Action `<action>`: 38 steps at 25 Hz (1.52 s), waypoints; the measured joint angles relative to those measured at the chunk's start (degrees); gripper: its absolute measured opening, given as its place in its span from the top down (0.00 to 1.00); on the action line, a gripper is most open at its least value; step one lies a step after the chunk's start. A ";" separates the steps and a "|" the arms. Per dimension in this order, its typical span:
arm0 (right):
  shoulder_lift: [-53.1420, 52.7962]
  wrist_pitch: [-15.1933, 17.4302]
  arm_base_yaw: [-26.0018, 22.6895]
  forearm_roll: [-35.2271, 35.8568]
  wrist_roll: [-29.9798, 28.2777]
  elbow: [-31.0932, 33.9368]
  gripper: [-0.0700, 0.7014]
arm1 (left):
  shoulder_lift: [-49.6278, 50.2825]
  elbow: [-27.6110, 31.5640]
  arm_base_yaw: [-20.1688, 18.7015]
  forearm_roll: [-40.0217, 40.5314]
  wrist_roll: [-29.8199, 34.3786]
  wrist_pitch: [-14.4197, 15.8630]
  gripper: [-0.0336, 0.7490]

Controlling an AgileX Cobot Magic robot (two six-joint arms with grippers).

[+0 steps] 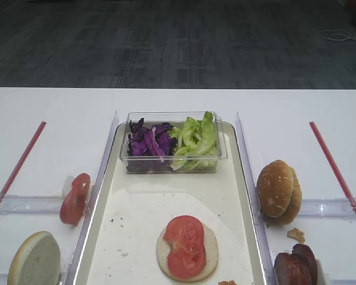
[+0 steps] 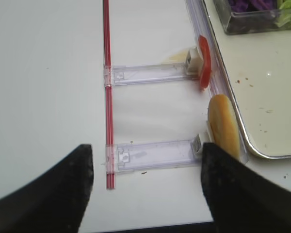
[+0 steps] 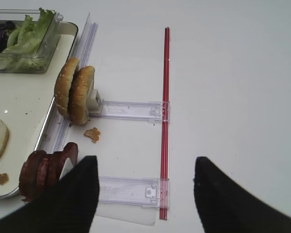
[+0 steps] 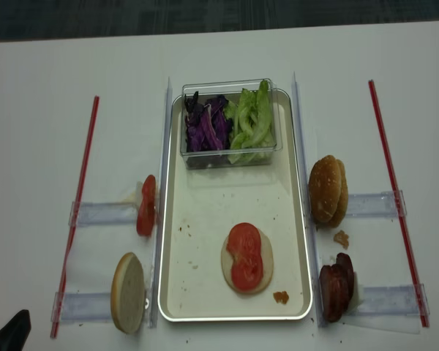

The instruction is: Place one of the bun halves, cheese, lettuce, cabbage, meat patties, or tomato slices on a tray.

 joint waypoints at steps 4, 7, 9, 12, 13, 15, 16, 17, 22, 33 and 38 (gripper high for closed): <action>0.00 0.00 0.00 0.00 0.00 0.00 0.29 | -2.99 0.00 0.00 0.11 0.09 0.12 0.39; 0.00 0.00 0.00 0.00 0.00 0.00 0.29 | -3.45 0.00 0.00 0.11 0.09 0.26 0.39; 0.00 0.00 0.00 0.00 0.00 0.00 0.29 | -3.45 0.00 0.00 0.11 0.09 0.26 0.39; 0.00 0.00 0.00 0.00 0.00 0.00 0.29 | -3.45 0.00 0.00 0.32 0.09 0.26 0.39; 0.00 0.00 0.00 0.00 0.00 0.00 0.29 | -3.45 0.00 0.00 0.55 0.09 0.26 0.39; 0.00 0.00 0.00 0.00 0.00 0.00 0.29 | -3.45 0.00 0.00 0.99 -0.03 0.26 0.39; 0.00 0.00 0.00 0.00 0.00 0.00 0.29 | -3.45 0.00 0.00 1.09 -0.03 0.26 0.39; 0.00 0.00 0.00 0.00 0.00 0.00 0.29 | -3.45 0.00 0.00 1.08 -0.03 0.26 0.39; 0.00 0.00 0.00 0.00 0.10 0.00 0.29 | -4.53 0.00 0.00 1.34 -0.03 0.36 0.39; 0.00 0.00 0.00 0.00 0.10 0.00 0.29 | -4.67 0.00 0.00 1.46 -0.03 0.49 0.39; 0.00 0.00 0.00 0.00 0.10 0.00 0.29 | -4.67 0.00 0.00 1.46 0.30 0.49 0.39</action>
